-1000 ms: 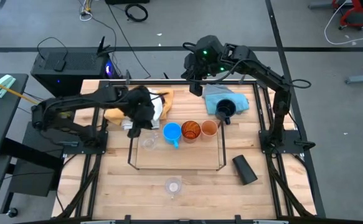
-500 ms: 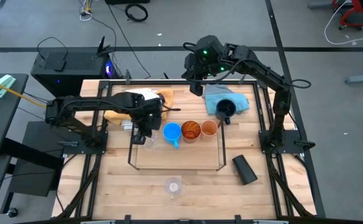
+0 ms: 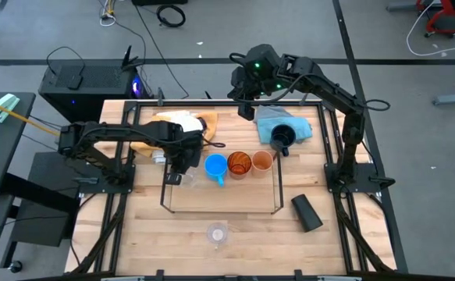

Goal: Stack small to large cups/mugs on shelf
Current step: Put the top transparent mug on the shelf, then put the transparent mug on the shelf

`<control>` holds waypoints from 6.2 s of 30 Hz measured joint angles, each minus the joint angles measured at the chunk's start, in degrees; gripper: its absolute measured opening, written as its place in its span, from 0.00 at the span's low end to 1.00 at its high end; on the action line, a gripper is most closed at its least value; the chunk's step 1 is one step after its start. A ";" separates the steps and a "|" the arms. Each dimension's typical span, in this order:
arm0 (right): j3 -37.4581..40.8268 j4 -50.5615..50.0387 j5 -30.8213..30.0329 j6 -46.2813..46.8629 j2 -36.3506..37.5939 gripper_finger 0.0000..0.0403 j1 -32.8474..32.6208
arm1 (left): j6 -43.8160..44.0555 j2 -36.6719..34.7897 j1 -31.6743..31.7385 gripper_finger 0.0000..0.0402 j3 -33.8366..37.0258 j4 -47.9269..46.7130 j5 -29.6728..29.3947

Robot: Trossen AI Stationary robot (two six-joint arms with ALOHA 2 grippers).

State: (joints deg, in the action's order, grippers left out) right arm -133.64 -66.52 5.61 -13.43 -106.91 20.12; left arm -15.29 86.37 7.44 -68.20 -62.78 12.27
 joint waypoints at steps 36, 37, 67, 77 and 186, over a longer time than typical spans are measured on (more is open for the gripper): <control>-0.02 0.22 0.00 -0.06 0.00 0.04 0.00 | 1.18 -0.02 3.28 0.08 0.19 4.67 -5.16; -0.02 0.20 0.00 -0.08 0.00 0.04 0.00 | 1.20 -0.02 3.33 0.08 0.19 4.93 -5.18; -0.04 -0.39 0.32 -0.44 0.02 0.04 0.00 | -0.33 -0.31 4.23 0.11 -1.22 1.27 -6.47; -0.04 -1.56 0.42 -0.48 0.04 0.04 0.00 | -0.37 -0.31 3.19 0.12 -8.57 -0.06 -4.75; -0.07 -21.50 -2.58 13.92 10.27 0.17 -14.64 | 37.09 20.57 -28.11 0.26 -17.58 20.02 -8.34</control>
State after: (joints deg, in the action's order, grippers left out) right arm -133.71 -88.02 3.03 0.49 -96.64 5.48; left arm 21.80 106.94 -20.67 -85.78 -42.76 3.93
